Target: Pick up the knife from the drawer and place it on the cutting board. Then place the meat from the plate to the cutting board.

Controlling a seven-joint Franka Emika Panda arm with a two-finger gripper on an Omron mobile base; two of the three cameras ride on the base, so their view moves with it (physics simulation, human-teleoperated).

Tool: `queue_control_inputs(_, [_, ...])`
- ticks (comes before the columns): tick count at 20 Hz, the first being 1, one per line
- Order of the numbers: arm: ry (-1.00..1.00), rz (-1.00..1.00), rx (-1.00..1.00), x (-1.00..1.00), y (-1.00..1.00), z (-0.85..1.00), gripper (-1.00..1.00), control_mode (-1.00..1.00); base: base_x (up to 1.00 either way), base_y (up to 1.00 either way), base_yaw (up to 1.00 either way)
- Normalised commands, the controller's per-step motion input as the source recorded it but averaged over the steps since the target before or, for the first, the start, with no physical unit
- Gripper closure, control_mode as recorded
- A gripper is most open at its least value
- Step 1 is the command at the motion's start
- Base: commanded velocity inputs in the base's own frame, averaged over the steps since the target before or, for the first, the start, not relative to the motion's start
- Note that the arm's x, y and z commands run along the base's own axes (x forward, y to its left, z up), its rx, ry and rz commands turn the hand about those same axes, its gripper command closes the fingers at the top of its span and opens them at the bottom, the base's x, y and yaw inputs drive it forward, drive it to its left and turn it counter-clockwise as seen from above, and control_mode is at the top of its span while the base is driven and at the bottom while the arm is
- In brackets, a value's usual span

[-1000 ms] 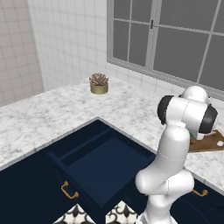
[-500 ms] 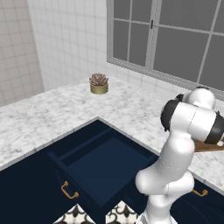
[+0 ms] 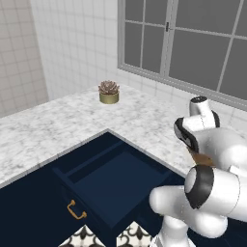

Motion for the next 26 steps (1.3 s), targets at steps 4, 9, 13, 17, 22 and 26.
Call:
queue_control_inputs(4, [0.25,0.93,-0.02,-0.04,0.52,0.58,-1.0,-1.0,0.0,0.0,0.0])
queue_control_inputs(9, [0.29,0.77,-0.04,-0.08,0.66,0.43,-1.0,-1.0,0.0,0.0,0.0])
queue_control_inputs(13, [0.12,0.42,0.23,-0.04,0.26,0.06,-1.0,-1.0,0.0,0.0,0.0])
queue_control_inputs(17, [0.01,0.33,0.09,-0.37,0.44,0.0,-1.0,-1.0,0.0,0.0,0.0])
queue_control_inputs(22, [0.0,0.03,0.0,-0.11,0.15,0.0,-1.0,-1.0,0.0,0.0,0.0])
queue_control_inputs(26, [0.0,0.04,0.0,-0.03,0.04,0.0,-1.0,-1.0,0.0,0.0,0.0])
